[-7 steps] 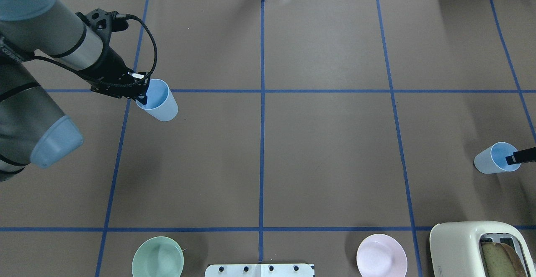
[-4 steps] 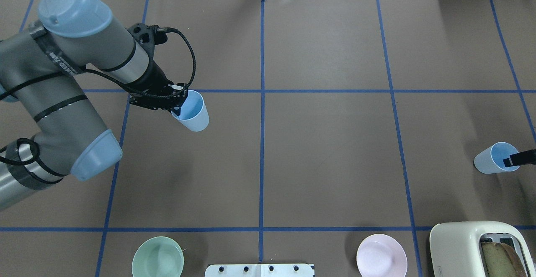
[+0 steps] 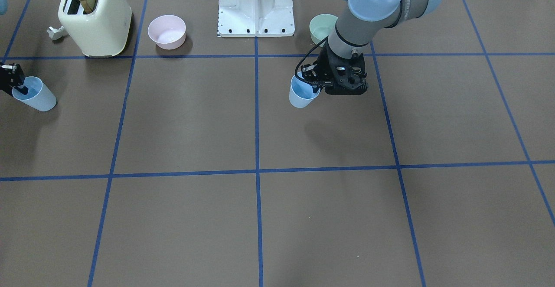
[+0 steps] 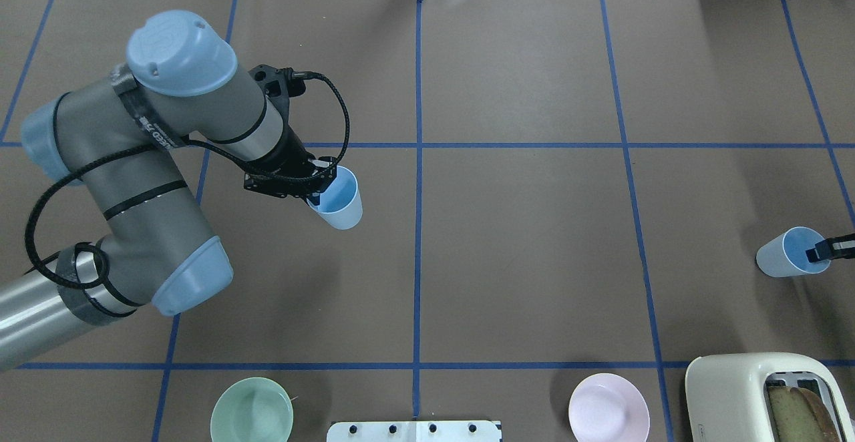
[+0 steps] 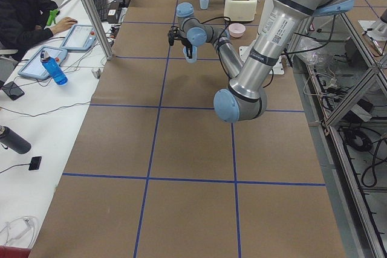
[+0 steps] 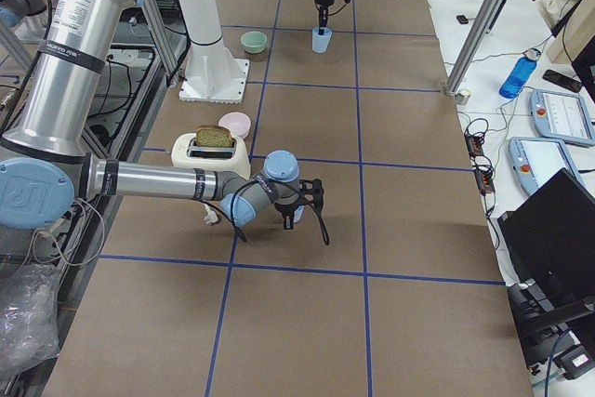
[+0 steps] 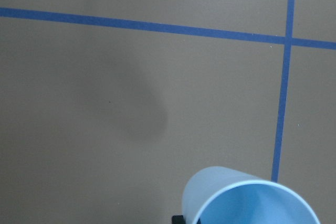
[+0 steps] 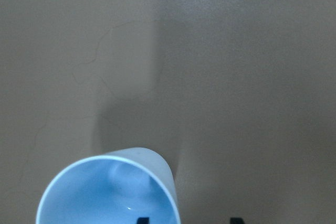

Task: Stack blue cups with both arms
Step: 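Carry the cup to center with the left gripper while the right grasps the other cup, then set the cup down and open the left gripper while the right lifts its cup, then move the right gripper's cup over the center cup while the left arm withdraws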

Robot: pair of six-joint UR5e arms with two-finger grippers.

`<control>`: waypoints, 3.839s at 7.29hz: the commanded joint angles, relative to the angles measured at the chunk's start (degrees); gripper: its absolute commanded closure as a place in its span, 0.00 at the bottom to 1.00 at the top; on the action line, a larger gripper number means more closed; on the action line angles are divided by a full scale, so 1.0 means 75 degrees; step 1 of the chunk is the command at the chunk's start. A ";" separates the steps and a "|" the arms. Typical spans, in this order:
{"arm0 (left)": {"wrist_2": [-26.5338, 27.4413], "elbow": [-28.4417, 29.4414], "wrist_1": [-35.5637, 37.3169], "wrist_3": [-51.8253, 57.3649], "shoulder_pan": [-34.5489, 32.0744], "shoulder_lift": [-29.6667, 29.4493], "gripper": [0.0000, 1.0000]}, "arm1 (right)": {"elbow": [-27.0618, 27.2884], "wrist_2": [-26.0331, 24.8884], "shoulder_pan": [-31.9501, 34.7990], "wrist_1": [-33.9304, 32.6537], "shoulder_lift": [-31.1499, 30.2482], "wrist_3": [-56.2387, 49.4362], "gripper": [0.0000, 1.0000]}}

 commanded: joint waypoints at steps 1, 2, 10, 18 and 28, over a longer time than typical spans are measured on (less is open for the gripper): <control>0.0610 0.0251 -0.0023 -0.0582 0.0632 -0.0447 1.00 | 0.0044 0.0124 0.0139 -0.0075 0.0354 -0.0010 1.00; 0.0636 0.0439 -0.0139 -0.0770 0.0809 -0.0612 1.00 | -0.0026 0.0206 0.0349 -0.0249 0.0496 -0.0010 1.00; 0.1445 0.1847 -0.1113 -0.1393 0.1490 -0.1235 1.00 | 0.0465 0.0852 0.1546 -0.5145 0.4138 -0.0057 1.00; 0.0478 0.0597 -0.1453 -0.0470 0.0476 -0.0243 0.02 | 0.1799 0.0455 0.0661 -0.7236 0.5524 0.1306 1.00; -0.2176 0.0792 -0.0292 0.8083 -0.5456 0.2712 0.02 | 0.1266 -0.2160 -0.3023 -0.7247 0.7947 0.5275 1.00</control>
